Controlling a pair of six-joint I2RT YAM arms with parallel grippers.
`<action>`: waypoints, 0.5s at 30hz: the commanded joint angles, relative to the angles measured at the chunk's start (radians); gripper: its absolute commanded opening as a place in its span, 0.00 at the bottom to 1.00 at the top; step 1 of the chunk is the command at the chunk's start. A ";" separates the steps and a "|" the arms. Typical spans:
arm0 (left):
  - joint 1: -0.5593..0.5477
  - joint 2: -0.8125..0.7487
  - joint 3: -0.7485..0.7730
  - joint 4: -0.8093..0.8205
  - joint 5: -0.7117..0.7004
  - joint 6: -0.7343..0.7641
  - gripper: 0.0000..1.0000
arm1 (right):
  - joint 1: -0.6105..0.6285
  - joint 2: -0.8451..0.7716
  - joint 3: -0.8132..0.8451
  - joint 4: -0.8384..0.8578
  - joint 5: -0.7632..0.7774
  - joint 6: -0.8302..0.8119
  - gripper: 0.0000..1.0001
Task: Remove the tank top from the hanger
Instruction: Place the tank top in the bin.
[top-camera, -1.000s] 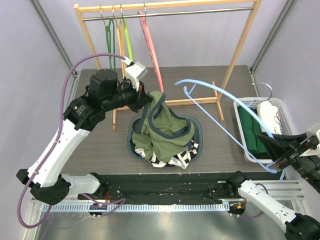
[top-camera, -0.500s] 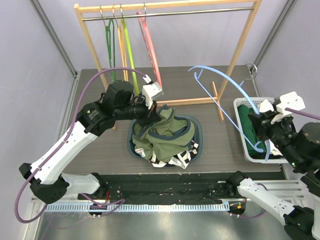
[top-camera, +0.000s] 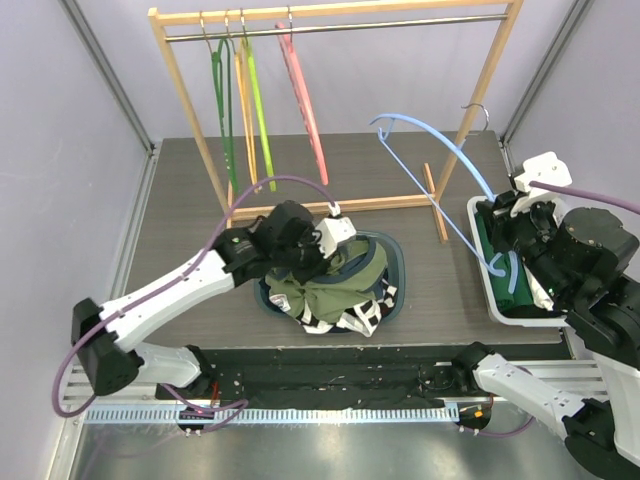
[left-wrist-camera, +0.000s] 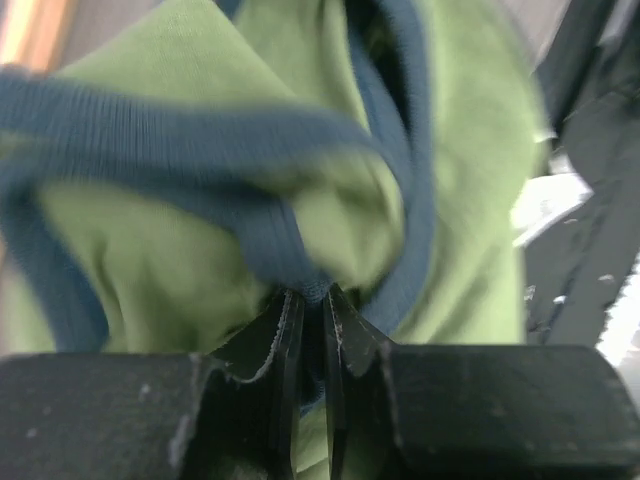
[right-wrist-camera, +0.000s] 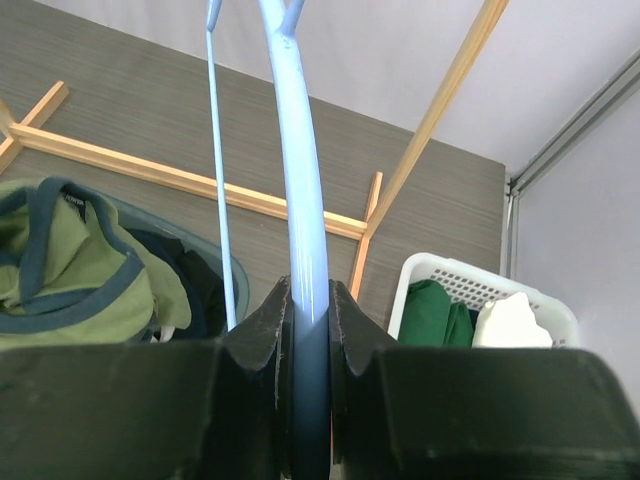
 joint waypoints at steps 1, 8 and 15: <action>-0.003 0.072 -0.094 0.157 -0.051 0.011 0.15 | -0.003 -0.007 0.003 0.121 0.013 -0.016 0.01; -0.001 0.222 -0.189 0.223 -0.028 0.032 0.08 | -0.003 0.027 0.016 0.114 0.070 0.016 0.01; -0.001 0.378 -0.294 0.255 0.015 0.049 0.07 | -0.003 0.051 -0.010 0.080 0.084 -0.016 0.01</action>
